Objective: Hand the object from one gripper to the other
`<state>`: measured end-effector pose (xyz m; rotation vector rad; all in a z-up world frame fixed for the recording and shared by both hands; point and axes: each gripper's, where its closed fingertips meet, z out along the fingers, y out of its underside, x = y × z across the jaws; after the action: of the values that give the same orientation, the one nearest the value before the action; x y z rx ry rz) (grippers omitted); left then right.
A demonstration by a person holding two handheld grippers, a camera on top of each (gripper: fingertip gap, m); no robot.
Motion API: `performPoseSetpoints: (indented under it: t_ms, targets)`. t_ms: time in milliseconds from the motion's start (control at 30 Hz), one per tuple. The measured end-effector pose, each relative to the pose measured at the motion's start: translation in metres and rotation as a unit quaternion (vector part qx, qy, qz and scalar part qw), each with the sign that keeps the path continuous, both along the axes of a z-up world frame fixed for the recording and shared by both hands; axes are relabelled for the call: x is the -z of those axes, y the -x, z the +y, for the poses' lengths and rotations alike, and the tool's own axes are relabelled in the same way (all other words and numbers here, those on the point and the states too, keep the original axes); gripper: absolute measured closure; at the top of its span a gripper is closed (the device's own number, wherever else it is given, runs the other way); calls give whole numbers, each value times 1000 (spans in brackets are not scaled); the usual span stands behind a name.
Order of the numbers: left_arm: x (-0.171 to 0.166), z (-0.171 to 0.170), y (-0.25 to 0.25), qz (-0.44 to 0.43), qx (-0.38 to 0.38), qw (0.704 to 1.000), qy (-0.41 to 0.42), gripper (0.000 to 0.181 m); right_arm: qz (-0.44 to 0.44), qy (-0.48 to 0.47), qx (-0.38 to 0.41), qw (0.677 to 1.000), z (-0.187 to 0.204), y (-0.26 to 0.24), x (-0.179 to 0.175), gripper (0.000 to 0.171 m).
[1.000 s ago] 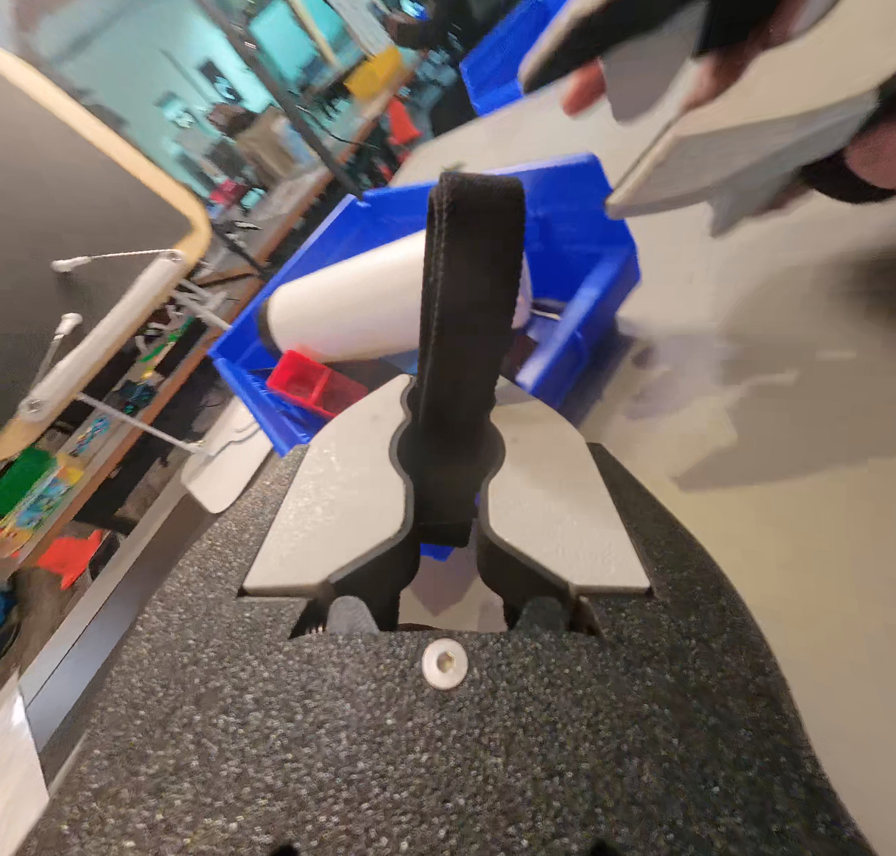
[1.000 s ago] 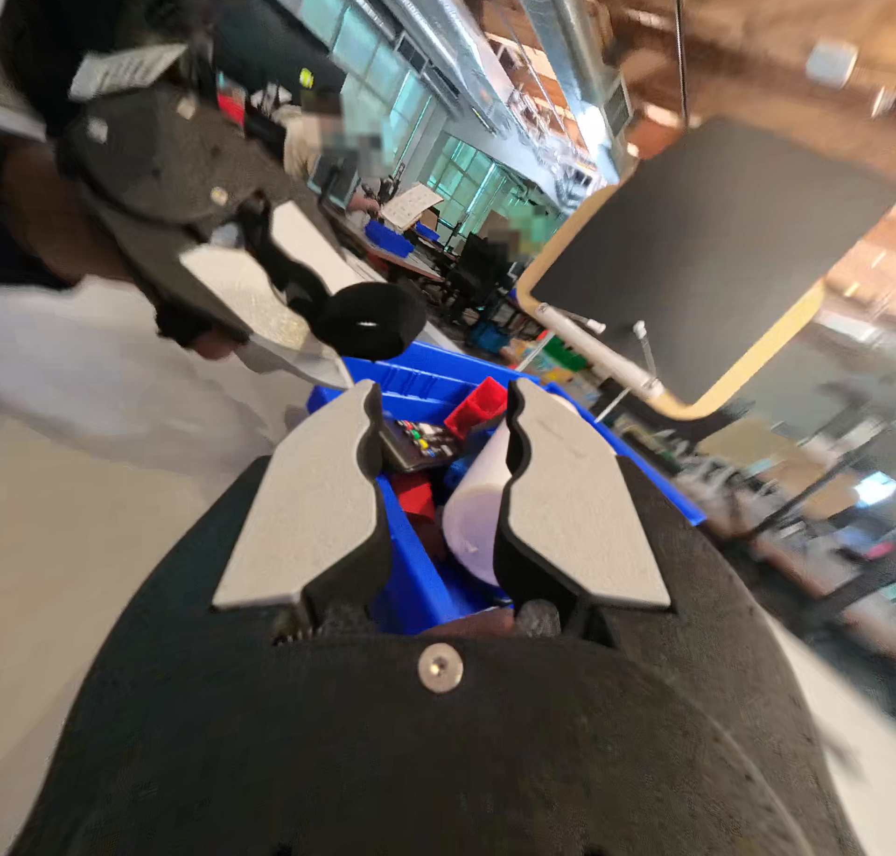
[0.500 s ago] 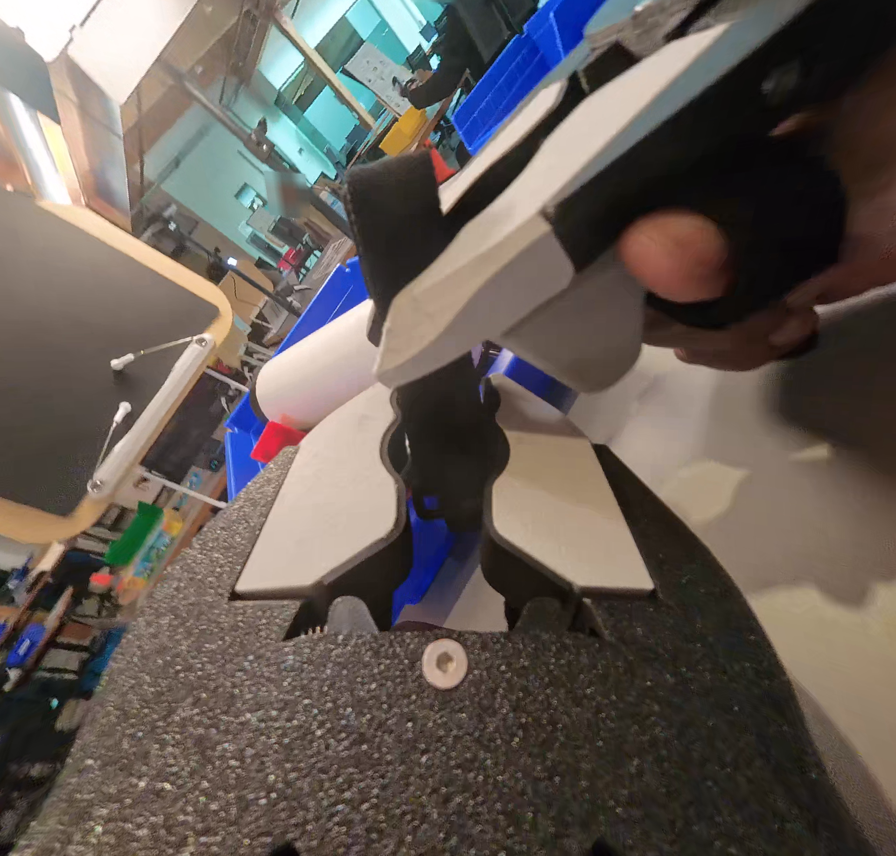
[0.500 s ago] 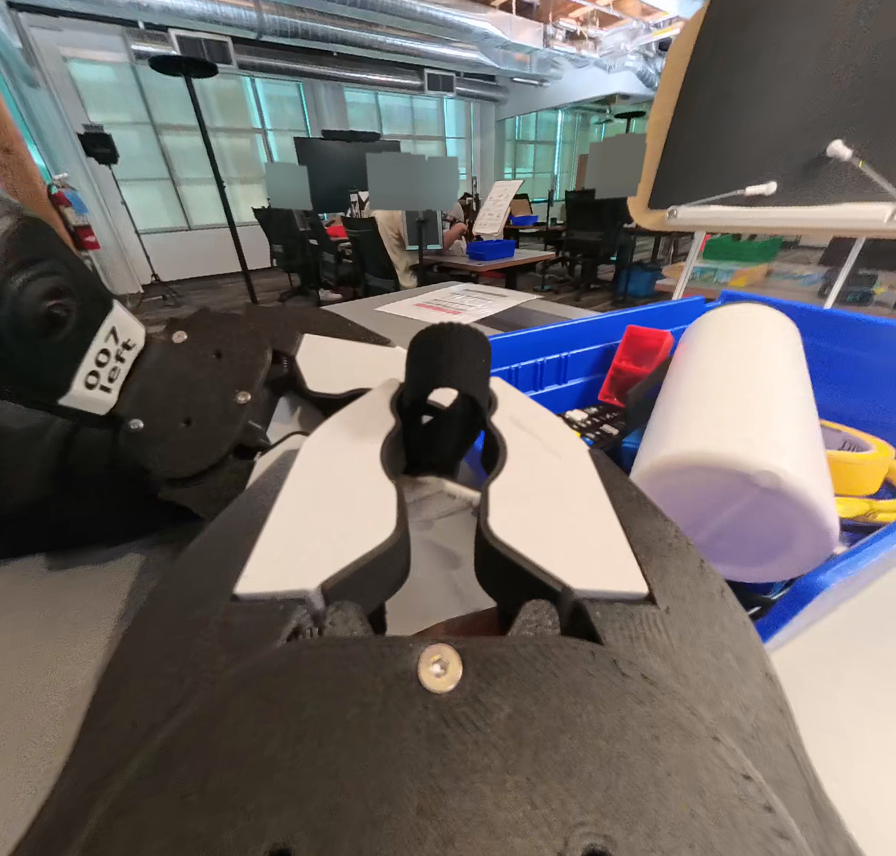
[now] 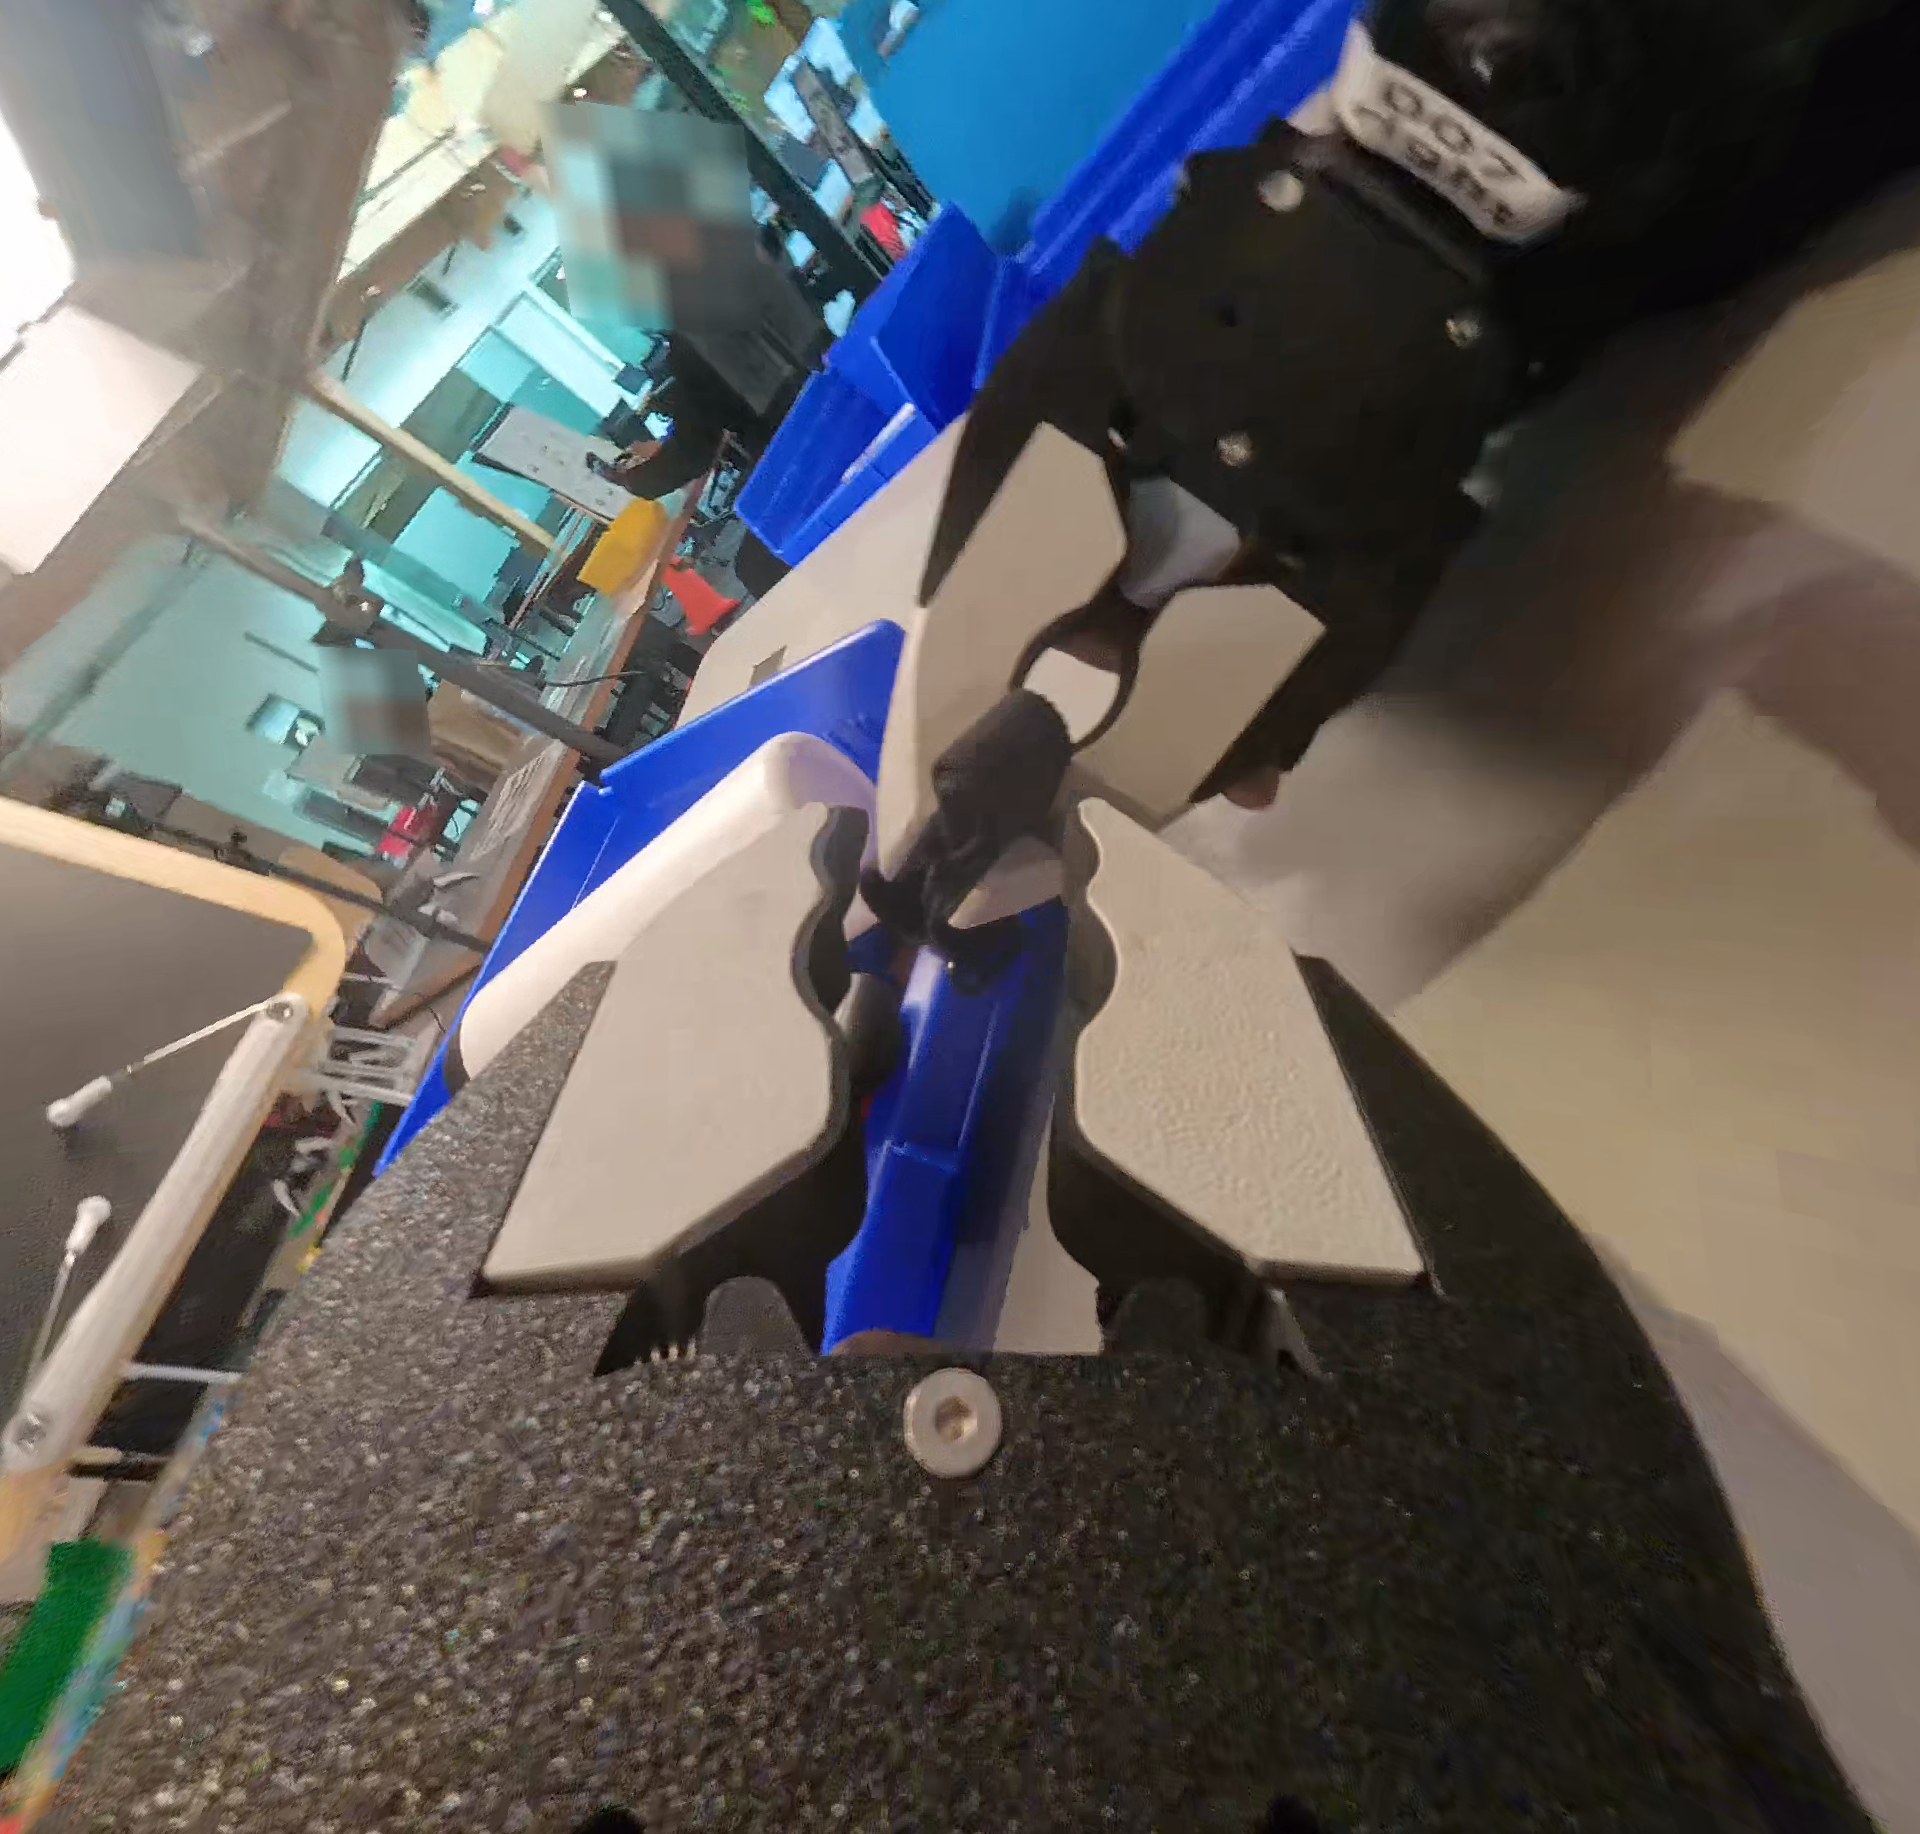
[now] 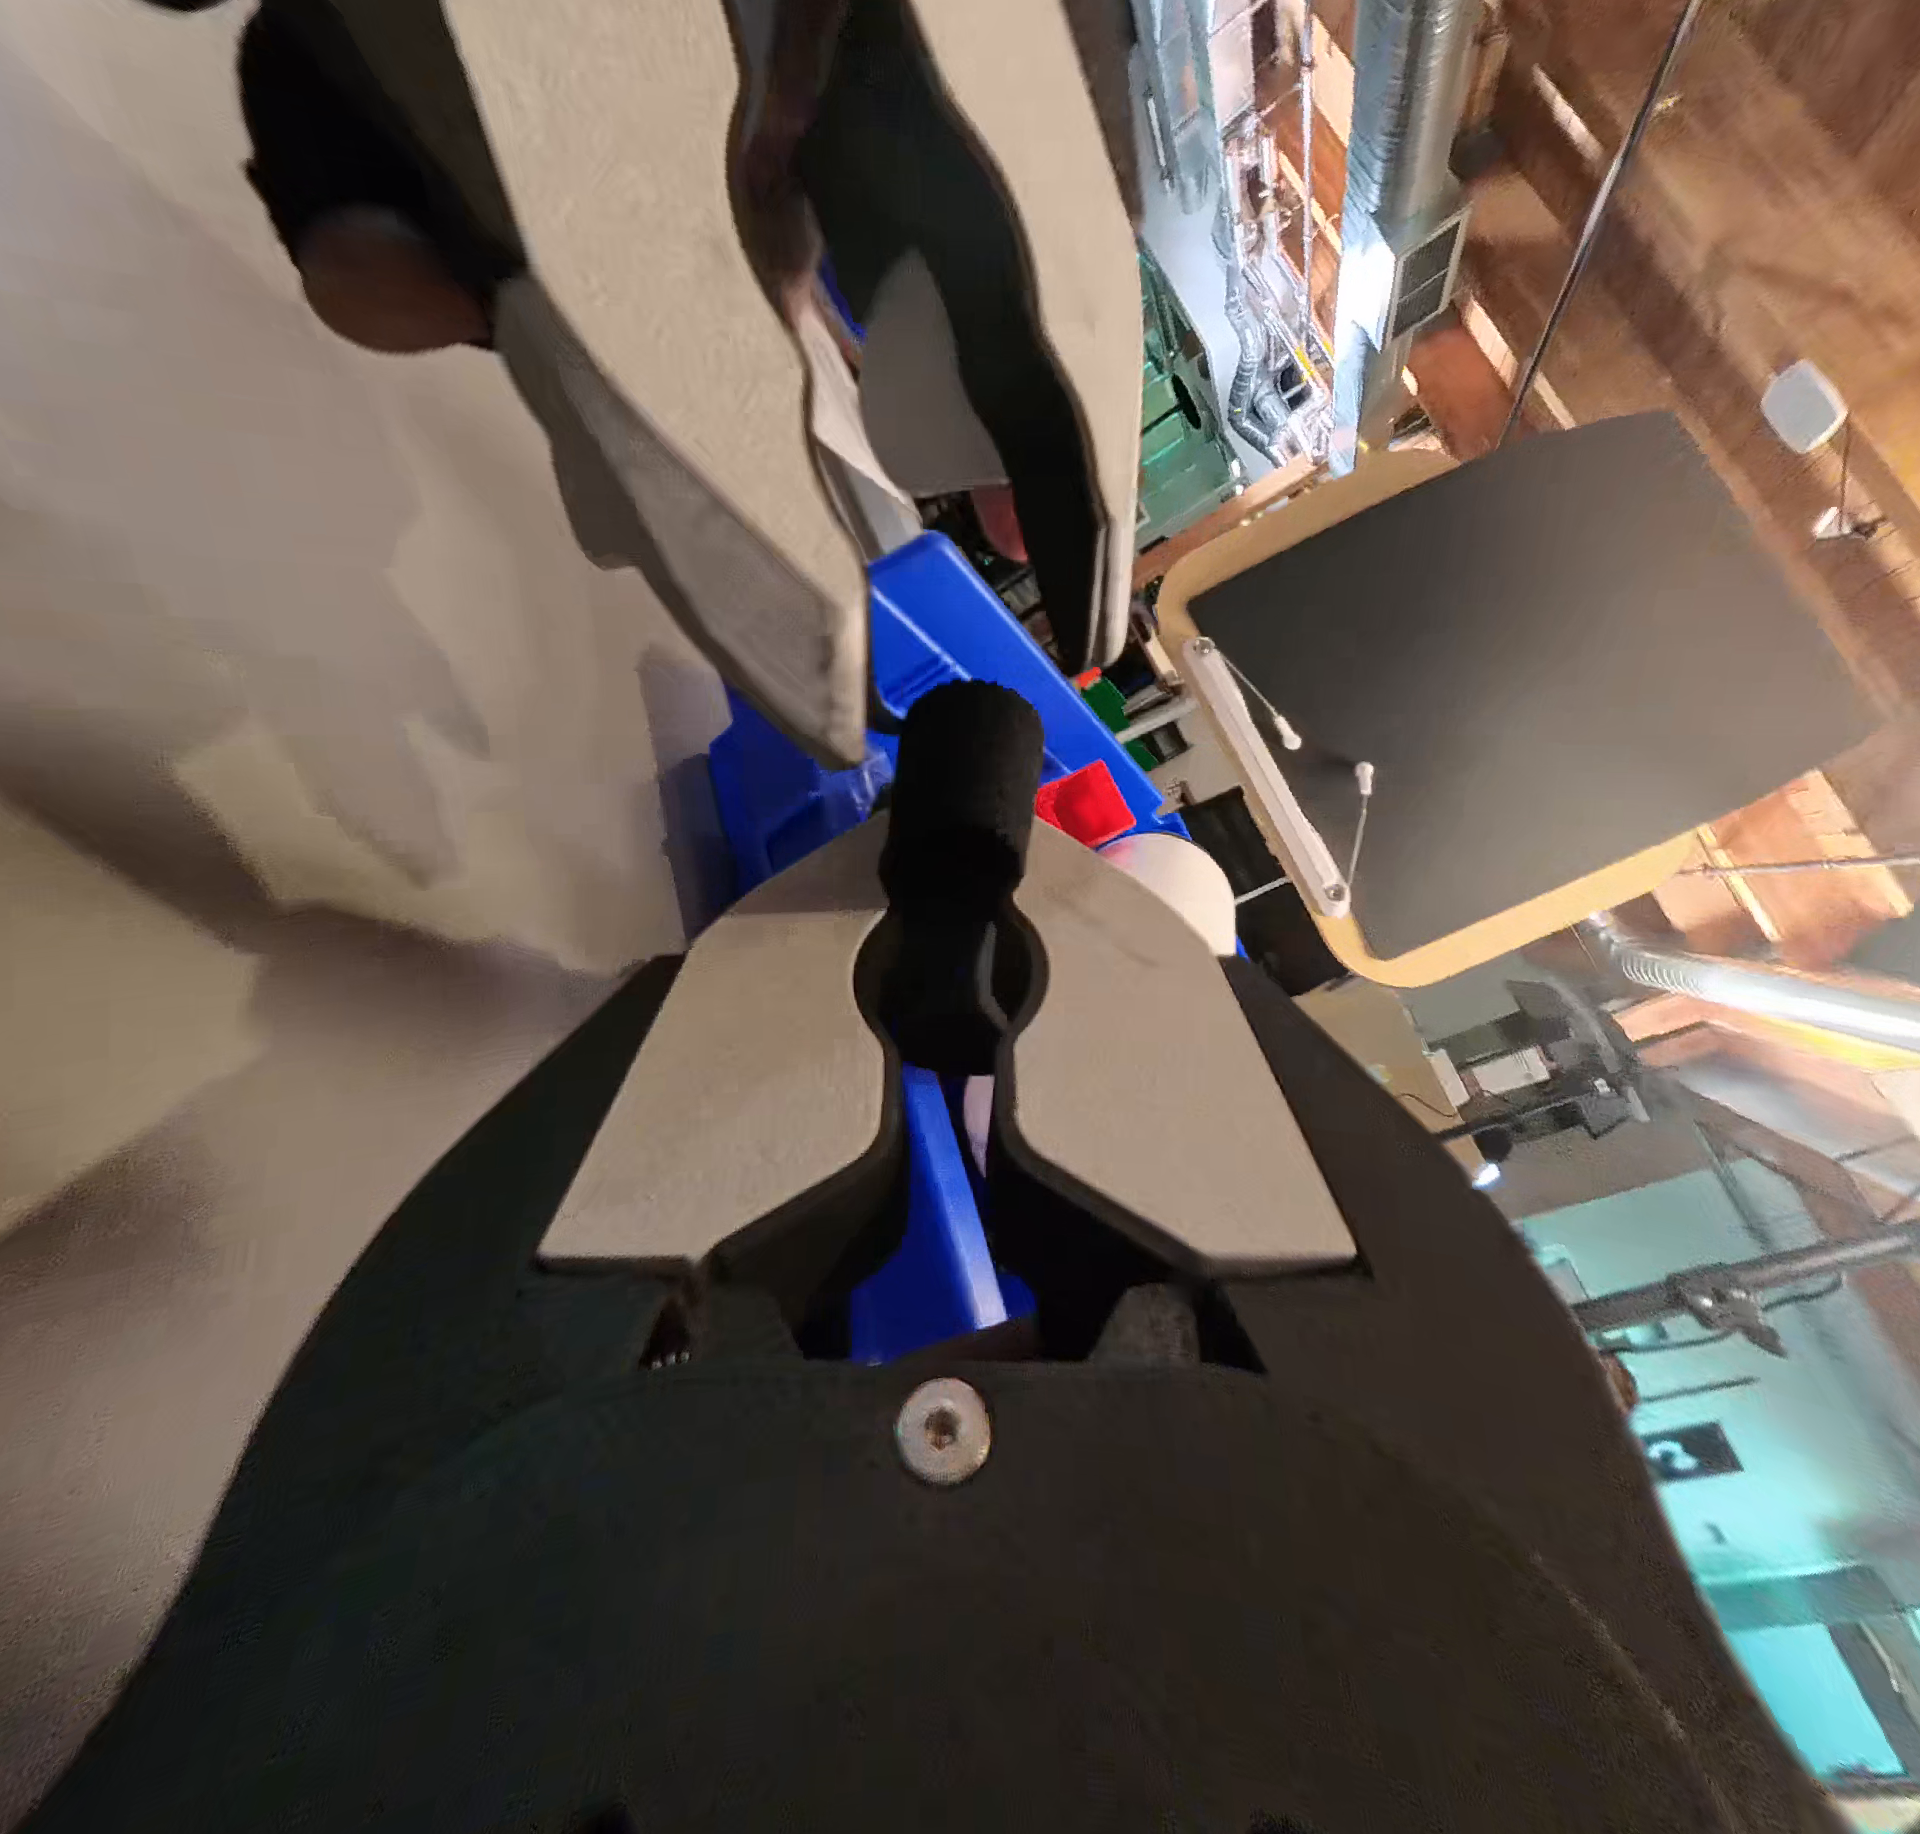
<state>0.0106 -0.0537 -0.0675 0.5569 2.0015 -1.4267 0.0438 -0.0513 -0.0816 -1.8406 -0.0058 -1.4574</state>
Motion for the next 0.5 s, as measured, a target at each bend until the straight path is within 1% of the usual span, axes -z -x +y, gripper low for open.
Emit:
performPoseSetpoints:
  t_ms: [100, 233, 333, 433, 500]
  targets:
    - [6, 0, 4, -6, 14, 1000, -16, 145, 9, 1, -19, 1000, 4, 5, 1, 160]
    - [13, 1, 16, -8, 52, 998, -30, 142, 4, 19, -37, 999, 9, 10, 4, 160]
    - [14, 1, 22, -10, 66, 997, -33, 141, -1, 26, -45, 999, 12, 13, 5, 160]
    - [17, -2, 24, -21, 65, 997, -33, 144, -2, 33, -70, 997, 17, 21, 8, 160]
    - [14, -4, 22, -37, 58, 997, -22, 156, -4, 42, -71, 997, 19, 22, 11, 160]
